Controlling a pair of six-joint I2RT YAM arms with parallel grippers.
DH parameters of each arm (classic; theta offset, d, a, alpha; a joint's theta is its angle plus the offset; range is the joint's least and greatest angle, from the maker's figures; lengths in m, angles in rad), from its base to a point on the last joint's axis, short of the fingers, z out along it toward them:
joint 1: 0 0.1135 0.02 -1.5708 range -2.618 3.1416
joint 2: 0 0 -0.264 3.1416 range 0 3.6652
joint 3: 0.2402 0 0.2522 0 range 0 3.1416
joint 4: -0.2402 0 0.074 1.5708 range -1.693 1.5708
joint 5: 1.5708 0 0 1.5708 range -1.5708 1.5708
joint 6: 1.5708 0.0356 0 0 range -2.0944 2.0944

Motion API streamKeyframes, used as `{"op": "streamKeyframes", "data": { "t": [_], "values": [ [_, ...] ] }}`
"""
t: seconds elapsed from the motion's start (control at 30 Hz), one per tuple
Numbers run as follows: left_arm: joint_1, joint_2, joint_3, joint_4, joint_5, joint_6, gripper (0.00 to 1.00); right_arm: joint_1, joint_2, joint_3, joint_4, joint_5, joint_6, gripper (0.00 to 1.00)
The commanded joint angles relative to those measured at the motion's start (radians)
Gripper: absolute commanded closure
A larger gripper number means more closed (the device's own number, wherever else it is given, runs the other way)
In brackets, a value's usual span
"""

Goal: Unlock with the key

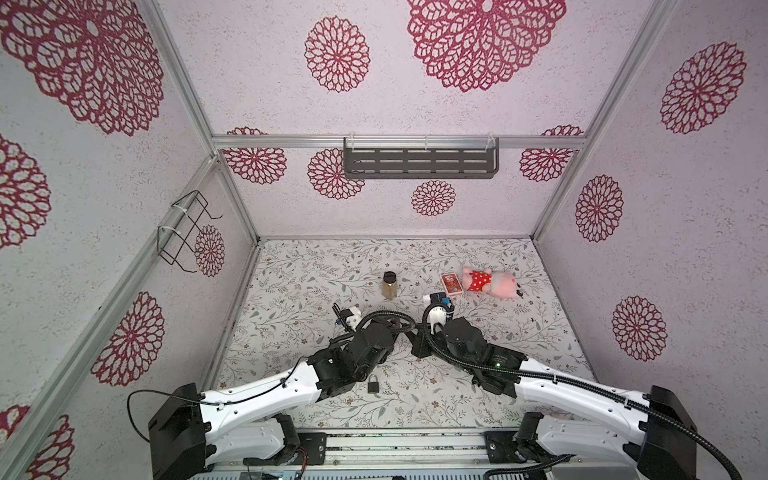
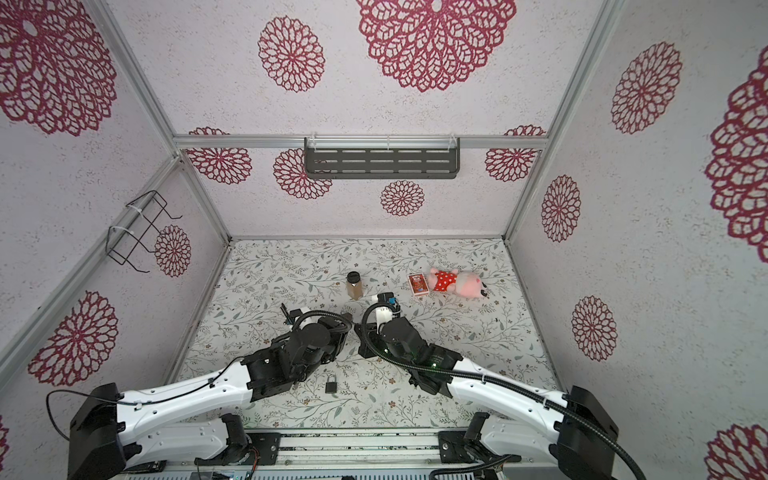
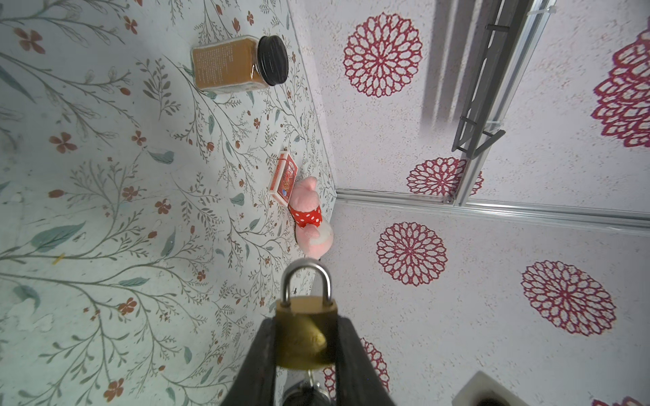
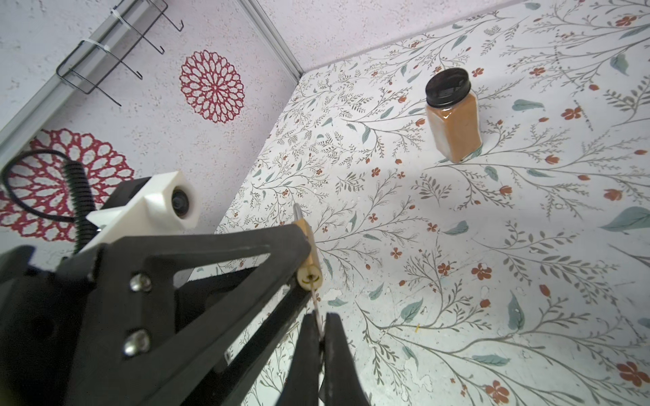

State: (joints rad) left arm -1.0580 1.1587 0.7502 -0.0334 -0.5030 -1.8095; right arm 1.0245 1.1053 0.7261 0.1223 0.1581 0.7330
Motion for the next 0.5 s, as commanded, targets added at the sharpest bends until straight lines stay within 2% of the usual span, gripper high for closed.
{"op": "streamKeyframes", "data": {
  "t": [0.0, 0.23, 0.33, 0.47],
  "values": [
    [-0.015, -0.044, -0.026, -0.005, 0.018, -0.027, 1.0, -0.003, -0.036, 0.008, 0.044, 0.162, -0.013, 1.0],
    [-0.005, -0.054, -0.03, 0.004, -0.002, -0.042, 1.0, 0.025, 0.005, 0.028, 0.045, 0.184, -0.024, 1.0],
    [0.007, -0.057, -0.043, 0.033, -0.004, -0.041, 1.0, 0.03, 0.001, 0.02, 0.07, 0.157, -0.024, 1.0],
    [0.03, -0.059, -0.037, 0.02, -0.009, -0.034, 1.0, 0.041, 0.01, 0.041, 0.018, 0.148, -0.021, 1.0]
  ]
}}
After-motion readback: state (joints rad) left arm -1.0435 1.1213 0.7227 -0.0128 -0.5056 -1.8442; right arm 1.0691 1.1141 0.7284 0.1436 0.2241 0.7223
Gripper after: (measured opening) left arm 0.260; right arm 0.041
